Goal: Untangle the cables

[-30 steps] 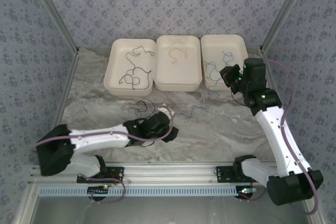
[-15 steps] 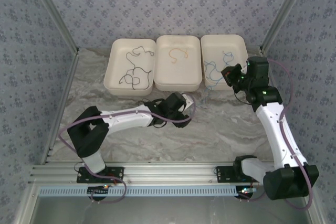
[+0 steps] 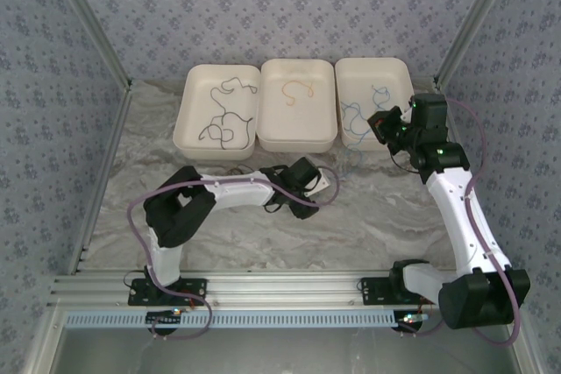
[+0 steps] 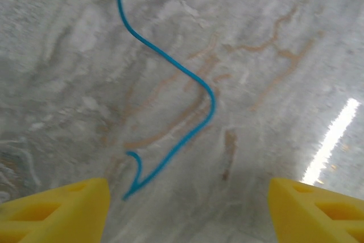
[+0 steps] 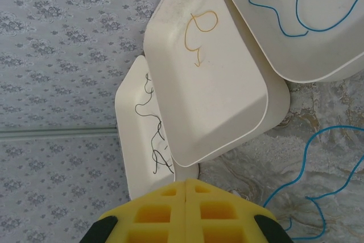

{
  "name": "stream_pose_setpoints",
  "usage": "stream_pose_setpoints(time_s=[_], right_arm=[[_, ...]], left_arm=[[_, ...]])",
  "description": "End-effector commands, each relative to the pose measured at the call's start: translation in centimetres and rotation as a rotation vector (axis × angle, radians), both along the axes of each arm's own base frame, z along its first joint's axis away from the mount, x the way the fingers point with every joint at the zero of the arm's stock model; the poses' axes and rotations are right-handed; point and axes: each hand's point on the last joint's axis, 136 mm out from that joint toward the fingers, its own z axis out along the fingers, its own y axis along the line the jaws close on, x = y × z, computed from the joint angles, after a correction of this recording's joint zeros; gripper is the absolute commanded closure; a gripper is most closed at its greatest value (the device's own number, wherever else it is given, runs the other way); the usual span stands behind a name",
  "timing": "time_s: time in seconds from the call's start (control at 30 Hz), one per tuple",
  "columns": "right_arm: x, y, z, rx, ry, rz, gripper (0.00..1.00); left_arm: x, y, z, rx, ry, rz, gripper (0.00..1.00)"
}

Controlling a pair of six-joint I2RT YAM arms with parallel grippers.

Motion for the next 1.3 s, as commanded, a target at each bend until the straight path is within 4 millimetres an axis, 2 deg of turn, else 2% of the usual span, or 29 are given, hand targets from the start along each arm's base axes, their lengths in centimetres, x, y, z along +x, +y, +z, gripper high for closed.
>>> stream_pose_setpoints(time_s=[0.0, 0.23, 0.3, 0.37, 0.43, 0.47, 0.5, 0.57, 0.63, 0.77, 0.93, 1.13, 1.27], right_arm=[[0.2, 0.1, 1.5, 0.003, -0.045, 0.021, 1.0], [0.3, 0.2, 1.3, 0.007, -0.047, 0.024, 1.0], [0.3, 0.2, 1.3, 0.007, -0.047, 0.024, 1.0], [0.4, 0.2, 1.3, 0.007, -0.049, 0.022, 1.0], [0.6, 0.1, 1.3, 0.007, -0.05, 0.02, 1.0], [0.6, 0.0, 1.3, 0.007, -0.048, 0.017, 1.0], [0.7, -0.2, 1.4, 0.005, -0.053, 0.01, 1.0], [0.9, -0.8, 2.1, 0.005, -0.073, -0.002, 1.0], [1.0, -2.0, 3.6, 0.004, -0.111, -0.029, 1.0], [1.2, -5.0, 9.6, 0.011, -0.245, -0.094, 1.0], [1.1, -8.7, 16.4, 0.004, -0.383, -0.172, 1.0], [0.8, -13.3, 21.3, 0.076, -0.497, -0.281, 1.0], [0.4, -14.9, 23.5, 0.09, -0.549, -0.318, 1.0]], left_arm=[[2.4, -0.9, 1.1, -0.013, -0.115, 0.016, 0.26], [3.2, -0.7, -0.5, 0.05, -0.156, -0.01, 0.23], [2.9, -0.9, -1.0, 0.063, -0.137, -0.032, 0.29], [2.6, -1.2, -1.2, 0.058, -0.117, -0.051, 0.47], [2.1, -1.5, -0.9, 0.037, -0.099, -0.063, 0.79], [1.9, -1.5, -0.8, 0.03, -0.091, -0.063, 0.89], [1.8, -1.3, -0.7, 0.029, -0.091, -0.057, 0.97], [1.6, -0.5, -0.5, 0.046, -0.101, -0.028, 1.0], [1.2, 0.8, -0.3, 0.041, -0.083, 0.031, 1.0], [-0.8, 2.6, 0.2, -0.05, -0.013, 0.139, 1.0], [-5.0, 3.9, -0.6, -0.06, 0.023, 0.178, 1.0], [-6.7, 5.2, -1.8, -0.035, 0.02, 0.236, 1.0], [-6.9, 5.2, -1.1, -0.06, 0.005, 0.237, 1.0]])
